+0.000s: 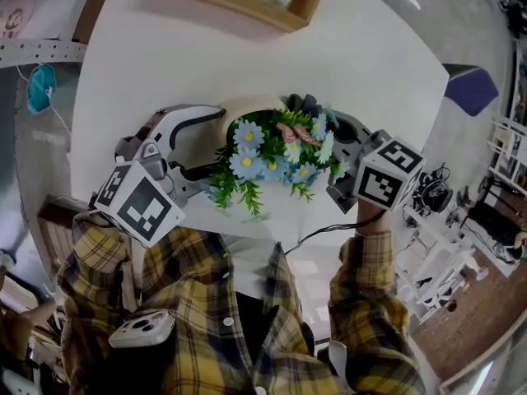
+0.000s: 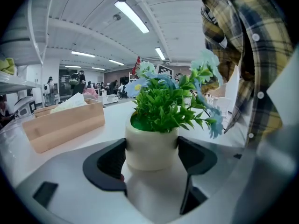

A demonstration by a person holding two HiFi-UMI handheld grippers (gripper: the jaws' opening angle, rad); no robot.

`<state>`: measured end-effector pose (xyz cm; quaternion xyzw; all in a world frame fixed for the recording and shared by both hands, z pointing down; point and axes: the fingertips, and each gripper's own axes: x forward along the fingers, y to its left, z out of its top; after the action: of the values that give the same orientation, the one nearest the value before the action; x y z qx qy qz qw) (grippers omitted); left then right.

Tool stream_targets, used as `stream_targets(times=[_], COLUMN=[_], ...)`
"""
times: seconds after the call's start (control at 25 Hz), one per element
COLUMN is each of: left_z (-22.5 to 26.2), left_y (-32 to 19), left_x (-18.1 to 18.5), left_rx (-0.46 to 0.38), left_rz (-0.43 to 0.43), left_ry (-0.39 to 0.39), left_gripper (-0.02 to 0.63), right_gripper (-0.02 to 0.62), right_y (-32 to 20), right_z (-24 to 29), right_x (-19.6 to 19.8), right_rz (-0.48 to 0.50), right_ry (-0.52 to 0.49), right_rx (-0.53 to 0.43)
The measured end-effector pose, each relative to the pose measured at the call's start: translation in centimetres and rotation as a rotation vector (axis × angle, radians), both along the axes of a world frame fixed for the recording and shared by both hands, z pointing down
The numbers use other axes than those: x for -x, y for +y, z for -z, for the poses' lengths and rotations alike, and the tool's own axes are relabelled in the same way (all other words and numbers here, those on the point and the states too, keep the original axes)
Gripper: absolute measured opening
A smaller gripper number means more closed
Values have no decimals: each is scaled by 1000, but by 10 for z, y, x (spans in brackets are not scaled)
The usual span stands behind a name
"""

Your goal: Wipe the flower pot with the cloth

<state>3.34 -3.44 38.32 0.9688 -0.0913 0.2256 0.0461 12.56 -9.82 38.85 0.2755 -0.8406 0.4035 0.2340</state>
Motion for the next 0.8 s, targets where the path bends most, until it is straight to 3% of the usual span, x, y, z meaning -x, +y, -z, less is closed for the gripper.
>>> stream_targets(times=[0.16,0.52,0.8], left_z=[-2,-6,-13], left_y=[-2,1,3], left_x=[-2,-4,-8], left_rx=[7,28,26], left_rz=[-50,-142,-237], left_ry=[-32,-92,-103], left_gripper=[363,364,362], right_gripper=[32,31,31], right_y=[-2,-10,-26], right_z=[-1,-5,-15], right_x=[4,12,45], right_rz=[134,332,512], right_ry=[-16,10,17], right_rx=[21,43,54])
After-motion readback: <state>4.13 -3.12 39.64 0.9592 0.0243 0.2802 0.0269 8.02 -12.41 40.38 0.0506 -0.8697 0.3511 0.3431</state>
